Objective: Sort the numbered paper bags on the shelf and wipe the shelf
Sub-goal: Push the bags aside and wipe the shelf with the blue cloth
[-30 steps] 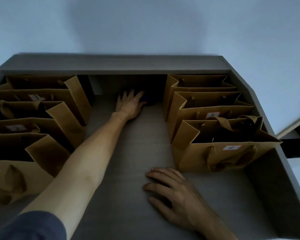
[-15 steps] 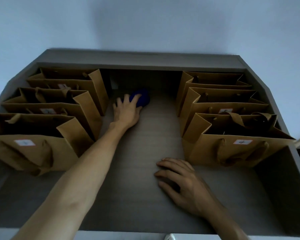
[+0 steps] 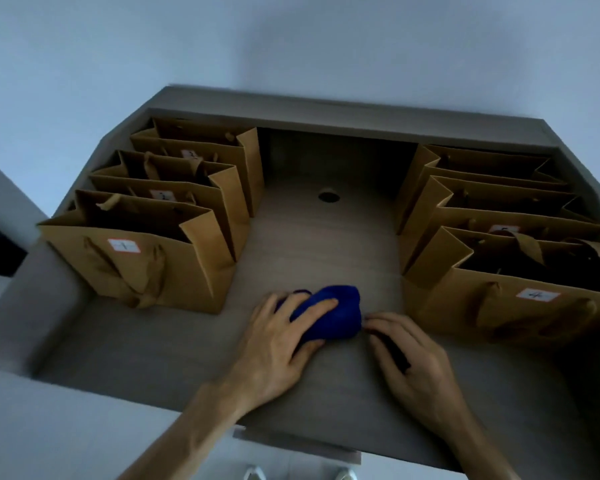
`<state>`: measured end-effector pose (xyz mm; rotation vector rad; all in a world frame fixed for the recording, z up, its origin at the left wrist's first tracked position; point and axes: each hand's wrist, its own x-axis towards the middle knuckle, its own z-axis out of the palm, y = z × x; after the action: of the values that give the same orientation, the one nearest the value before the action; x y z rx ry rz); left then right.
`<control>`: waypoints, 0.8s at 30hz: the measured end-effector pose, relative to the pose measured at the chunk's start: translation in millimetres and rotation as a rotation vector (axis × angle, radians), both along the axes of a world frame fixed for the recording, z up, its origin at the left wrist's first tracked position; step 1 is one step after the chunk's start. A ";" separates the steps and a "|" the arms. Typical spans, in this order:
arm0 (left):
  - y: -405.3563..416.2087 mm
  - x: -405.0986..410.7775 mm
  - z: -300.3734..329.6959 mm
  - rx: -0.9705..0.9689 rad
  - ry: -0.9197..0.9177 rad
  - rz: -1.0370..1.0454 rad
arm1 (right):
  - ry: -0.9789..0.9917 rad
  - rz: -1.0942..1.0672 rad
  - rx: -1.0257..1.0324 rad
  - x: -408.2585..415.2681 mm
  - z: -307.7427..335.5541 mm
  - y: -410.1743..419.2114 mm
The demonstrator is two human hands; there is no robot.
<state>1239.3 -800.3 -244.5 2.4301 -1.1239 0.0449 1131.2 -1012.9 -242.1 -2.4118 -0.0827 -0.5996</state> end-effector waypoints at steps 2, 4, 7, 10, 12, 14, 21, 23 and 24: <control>6.7 -9.8 -4.9 -0.046 0.015 -0.011 | -0.024 -0.012 0.004 -0.3 0.6 -0.4; 9.1 -11.5 -3.6 -0.101 0.042 -0.020 | -0.018 -0.012 -0.002 0.8 2.2 -1.2; 13.1 -11.9 4.2 -0.205 0.133 -0.042 | -0.003 0.010 0.000 0.8 3.7 -1.8; 22.0 -12.7 14.3 -0.328 0.273 -0.020 | 0.006 0.054 -0.023 2.4 6.2 0.9; 29.6 -7.9 25.7 -0.381 0.239 -0.010 | -0.014 0.103 -0.087 9.8 13.1 6.8; 35.8 1.1 44.4 -0.419 0.135 -0.027 | -0.024 0.175 -0.212 22.6 27.0 17.0; 59.5 47.7 140.1 -0.485 -0.196 -0.099 | 0.250 0.391 -0.525 78.8 35.3 73.6; 65.8 66.4 158.7 -0.490 -0.232 -0.078 | 0.287 0.373 -0.530 83.3 30.5 79.3; 68.2 77.4 165.1 -0.482 -0.238 -0.056 | 0.277 0.362 -0.529 82.1 28.9 79.4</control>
<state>1316.6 -732.1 -79.4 1.9958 -1.1247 0.5361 1213.3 -933.5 -213.2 -2.8575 -0.6122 -0.0731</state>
